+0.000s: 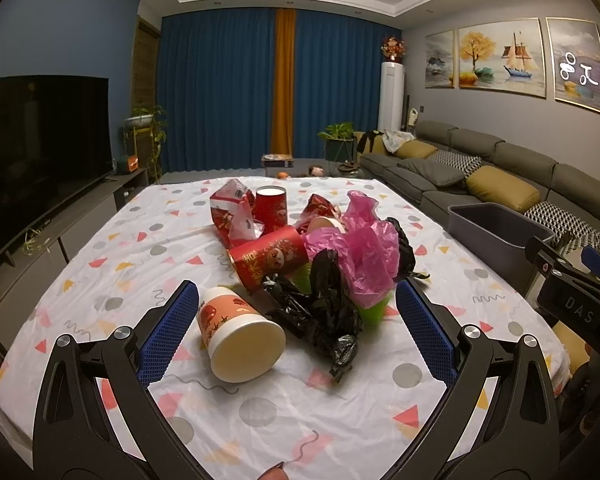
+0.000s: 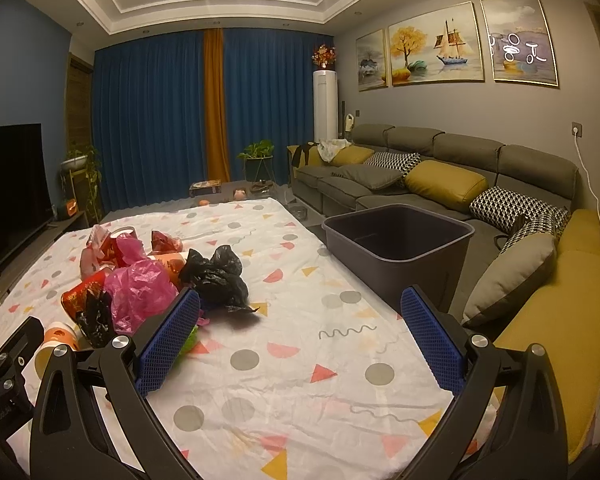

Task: Collect trash
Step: 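Grasp the black plastic bag with the left tool while the right tool grasps the pink bag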

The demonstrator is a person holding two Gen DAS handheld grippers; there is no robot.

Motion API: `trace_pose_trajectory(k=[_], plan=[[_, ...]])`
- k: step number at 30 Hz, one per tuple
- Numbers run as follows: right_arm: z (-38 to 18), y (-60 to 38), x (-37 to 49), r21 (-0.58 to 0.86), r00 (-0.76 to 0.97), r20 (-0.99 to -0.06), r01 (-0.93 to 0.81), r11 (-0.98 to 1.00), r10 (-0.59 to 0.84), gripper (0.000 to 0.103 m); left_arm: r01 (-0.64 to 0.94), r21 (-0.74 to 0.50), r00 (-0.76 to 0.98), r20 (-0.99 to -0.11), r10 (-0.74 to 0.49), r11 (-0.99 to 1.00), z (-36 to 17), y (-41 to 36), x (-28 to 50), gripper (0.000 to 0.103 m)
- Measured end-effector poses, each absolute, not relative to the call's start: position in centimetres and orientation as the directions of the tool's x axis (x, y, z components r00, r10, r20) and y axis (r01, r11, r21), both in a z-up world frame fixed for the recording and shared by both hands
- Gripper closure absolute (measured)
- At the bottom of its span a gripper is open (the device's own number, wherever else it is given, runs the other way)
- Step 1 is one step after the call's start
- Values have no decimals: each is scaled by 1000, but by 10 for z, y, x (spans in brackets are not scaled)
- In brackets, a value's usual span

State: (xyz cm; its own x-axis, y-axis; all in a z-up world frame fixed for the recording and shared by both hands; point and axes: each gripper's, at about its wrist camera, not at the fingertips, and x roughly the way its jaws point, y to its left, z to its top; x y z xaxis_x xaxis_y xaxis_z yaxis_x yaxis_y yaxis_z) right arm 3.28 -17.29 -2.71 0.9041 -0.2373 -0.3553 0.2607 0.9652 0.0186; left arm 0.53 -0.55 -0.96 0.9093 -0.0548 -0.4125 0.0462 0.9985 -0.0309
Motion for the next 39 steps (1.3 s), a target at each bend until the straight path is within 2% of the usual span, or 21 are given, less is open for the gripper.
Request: trace_pose_trajectory(k=[9, 18, 26, 28, 32, 35, 36, 39], plan=[[-36, -163, 43, 19, 918, -351, 205, 978, -186, 5, 17, -31, 911, -411, -28, 999, -15, 2, 11, 6], [-46, -129, 80, 39, 931, -365, 43, 998, -26, 6, -74, -65, 906, -421, 40, 995, -24, 39, 22, 6], [-56, -98, 120, 39, 915, -397, -63, 997, 73, 16, -92, -67, 904, -424, 55, 993, -31, 51, 36, 6], [-61, -92, 130, 28, 907, -412, -81, 996, 85, 28, -89, -66, 905, -423, 53, 994, -33, 50, 38, 6], [-71, -85, 145, 36, 886, -448, -114, 993, 118, 40, -68, -75, 904, -427, 29, 995, -36, 49, 44, 6], [-77, -85, 152, 41, 870, -472, -139, 990, 141, 58, -56, -80, 901, -434, 16, 995, -38, 46, 48, 6], [-79, -85, 153, 44, 866, -477, -145, 988, 148, 71, -50, -81, 899, -437, 9, 995, -39, 45, 50, 7], [-81, -88, 151, 48, 868, -471, -154, 987, 158, 83, -35, -86, 896, -443, -7, 996, -42, 40, 52, 9]])
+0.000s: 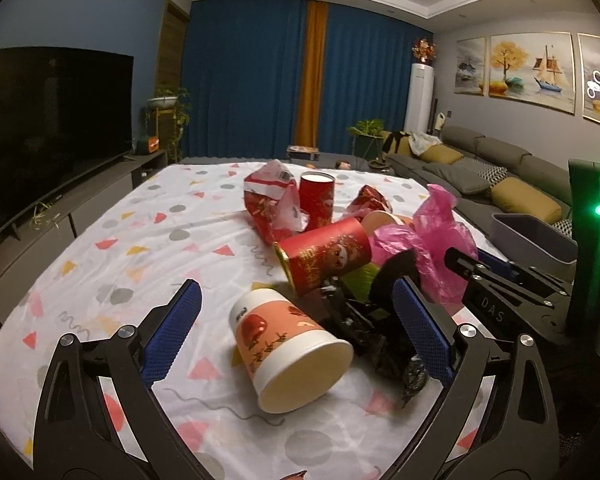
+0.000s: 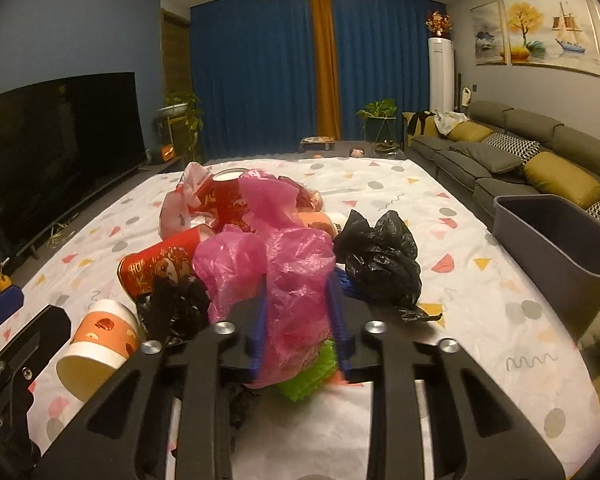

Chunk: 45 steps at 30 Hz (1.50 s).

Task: Collect trash
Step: 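Grasp the black plastic bag with the left tool while the right tool grasps the pink bag, then carry both bags to the grey bin and open both tools to drop them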

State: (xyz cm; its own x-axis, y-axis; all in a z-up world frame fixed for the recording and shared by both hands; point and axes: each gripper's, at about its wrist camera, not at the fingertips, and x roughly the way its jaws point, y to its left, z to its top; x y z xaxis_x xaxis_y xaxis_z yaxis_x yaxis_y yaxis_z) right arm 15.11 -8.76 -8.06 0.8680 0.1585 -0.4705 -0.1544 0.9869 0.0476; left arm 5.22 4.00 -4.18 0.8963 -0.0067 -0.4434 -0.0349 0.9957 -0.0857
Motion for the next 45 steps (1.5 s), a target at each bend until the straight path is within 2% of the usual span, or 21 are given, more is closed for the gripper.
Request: trace_pose_trajectory(k=[1, 4, 13, 19, 22, 23, 26, 36, 45], plan=[[-80, -90, 150, 50, 869, -468, -154, 987, 159, 88, -26, -85, 896, -444, -14, 996, -42, 37, 53, 9], [-76, -98, 144, 59, 884, -441, -144, 988, 156, 91, 9, -78, 895, -444, -43, 997, -42, 27, 55, 11], [-56, -135, 119, 74, 927, -364, -69, 995, 92, 91, 117, -89, 863, -483, -145, 989, -51, -6, 78, 30], [-56, -156, 107, 92, 930, -361, -33, 995, 65, 92, 154, -89, 817, -548, -177, 984, -63, -20, 104, 56], [-56, -163, 104, 100, 930, -362, -19, 995, 54, 92, 167, -100, 797, -572, -194, 981, -69, -23, 111, 79], [-57, -166, 102, 102, 931, -362, -16, 995, 52, 92, 165, -104, 792, -578, -195, 981, -70, -23, 112, 91], [-56, -172, 100, 105, 932, -360, -9, 994, 47, 92, 161, -113, 792, -578, -197, 980, -71, -20, 113, 98], [-48, -189, 92, 120, 944, -331, 23, 993, 18, 92, 211, -165, 845, -464, -265, 963, -23, -21, 97, 99], [-32, -222, 89, 121, 953, -297, 103, 987, -63, 92, 316, -159, 844, -404, -354, 935, 10, -69, 110, 99]])
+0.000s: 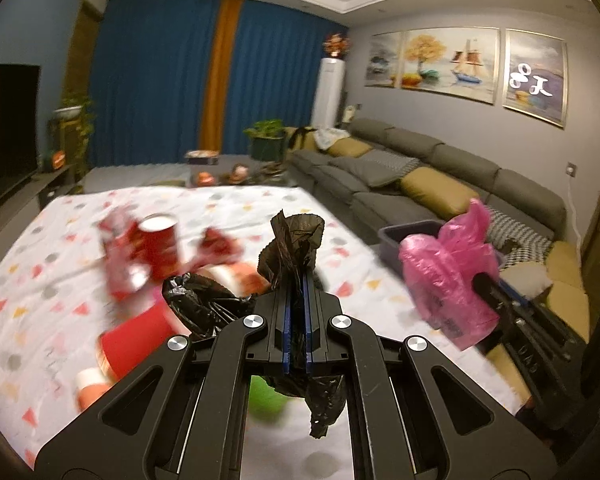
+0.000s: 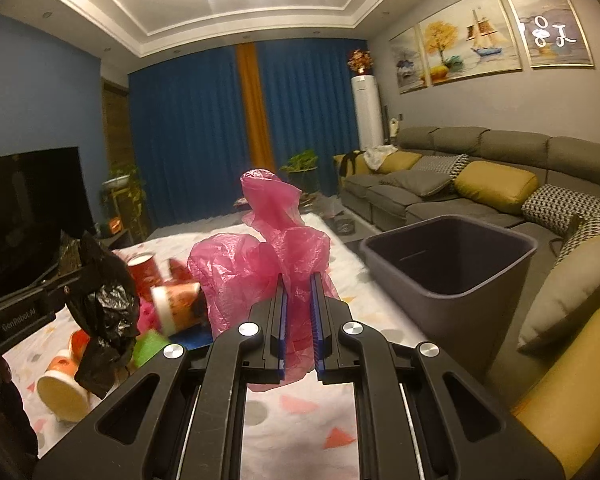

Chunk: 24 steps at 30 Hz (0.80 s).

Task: Collect trash
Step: 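Carry both bags to the grey bin and open both tools to drop them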

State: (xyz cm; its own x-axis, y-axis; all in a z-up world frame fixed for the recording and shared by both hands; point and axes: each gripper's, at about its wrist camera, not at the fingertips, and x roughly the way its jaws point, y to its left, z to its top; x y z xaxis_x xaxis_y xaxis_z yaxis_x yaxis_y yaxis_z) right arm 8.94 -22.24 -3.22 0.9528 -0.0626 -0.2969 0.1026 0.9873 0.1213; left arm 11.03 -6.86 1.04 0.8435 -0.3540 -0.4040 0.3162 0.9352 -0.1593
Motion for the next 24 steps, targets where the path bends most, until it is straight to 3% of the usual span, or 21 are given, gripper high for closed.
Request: trace_pose_trajectory(k=[12, 24], plan=[[-14, -300, 104, 127, 937, -250, 281, 951, -243, 92, 495, -192, 764, -369, -530, 847, 28, -175, 166, 99], [-16, -368, 141, 159, 896, -268, 404, 901, -354, 92, 609, -263, 663, -349, -662, 749, 25, -262, 234, 99]])
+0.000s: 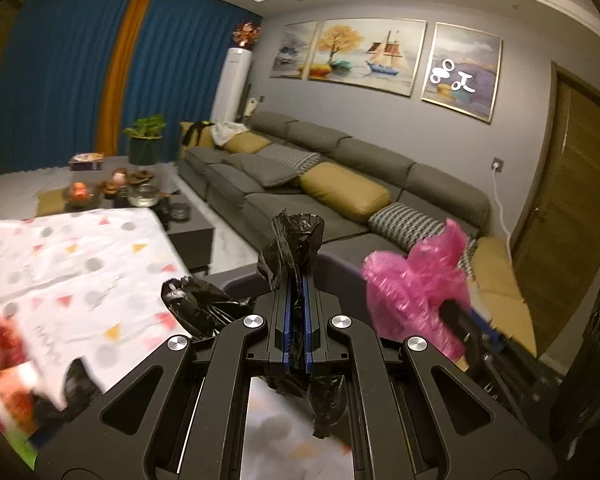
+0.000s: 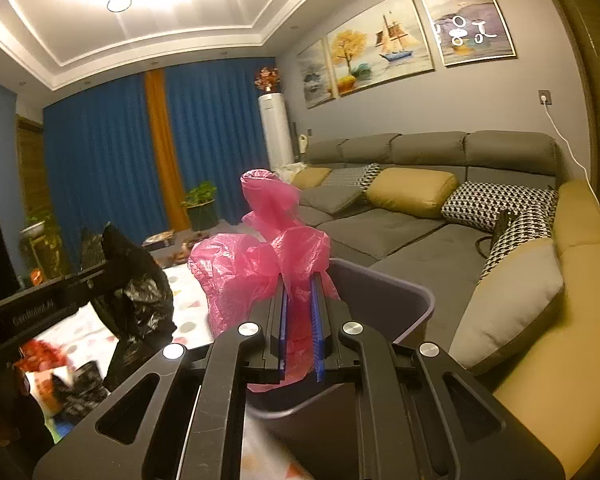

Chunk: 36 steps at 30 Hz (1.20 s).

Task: Collect trash
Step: 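Carry both bags to the grey bin and open both tools to drop them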

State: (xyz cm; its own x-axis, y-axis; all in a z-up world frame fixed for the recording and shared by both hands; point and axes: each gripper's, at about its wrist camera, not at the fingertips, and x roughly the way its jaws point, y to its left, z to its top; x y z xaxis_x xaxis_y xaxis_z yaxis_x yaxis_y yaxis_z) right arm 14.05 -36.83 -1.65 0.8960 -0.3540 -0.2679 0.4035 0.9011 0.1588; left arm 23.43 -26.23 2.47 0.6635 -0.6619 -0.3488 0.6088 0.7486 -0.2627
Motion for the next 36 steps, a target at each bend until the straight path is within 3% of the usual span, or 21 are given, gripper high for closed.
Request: trace_pose_trajectory(k=[23, 25, 26, 27, 28, 30, 33, 36], plan=[[-37, -401, 195, 169, 873, -338, 423, 890, -351, 90, 628, -289, 577, -451, -682, 722, -23, -328, 300, 98], [-36, -404, 196, 162, 873, -338, 423, 891, -353, 80, 626, -287, 576, -457, -678, 725, -25, -326, 301, 91], [-36, -406, 197, 158, 872, -335, 427, 890, -358, 75, 622, -283, 582, -457, -673, 730, -25, -324, 301, 83], [-36, -406, 197, 160, 872, -333, 427, 890, -359, 63, 618, -279, 589, -456, -668, 735, -25, -323, 300, 68], [-37, -407, 197, 163, 872, -331, 428, 889, -359, 57, 611, -276, 597, -454, -661, 742, -25, -320, 300, 62], [-36, -408, 196, 161, 870, -331, 434, 887, -365, 56, 599, -285, 605, -451, -656, 748, -25, -314, 301, 42], [-35, -409, 191, 166, 867, -330, 441, 882, -372, 55, 553, -276, 654, -440, -615, 786, -21, -299, 301, 26], [-32, -404, 184, 151, 866, -314, 451, 880, -389, 47, 517, -252, 703, -421, -573, 818, -16, -283, 291, 15]])
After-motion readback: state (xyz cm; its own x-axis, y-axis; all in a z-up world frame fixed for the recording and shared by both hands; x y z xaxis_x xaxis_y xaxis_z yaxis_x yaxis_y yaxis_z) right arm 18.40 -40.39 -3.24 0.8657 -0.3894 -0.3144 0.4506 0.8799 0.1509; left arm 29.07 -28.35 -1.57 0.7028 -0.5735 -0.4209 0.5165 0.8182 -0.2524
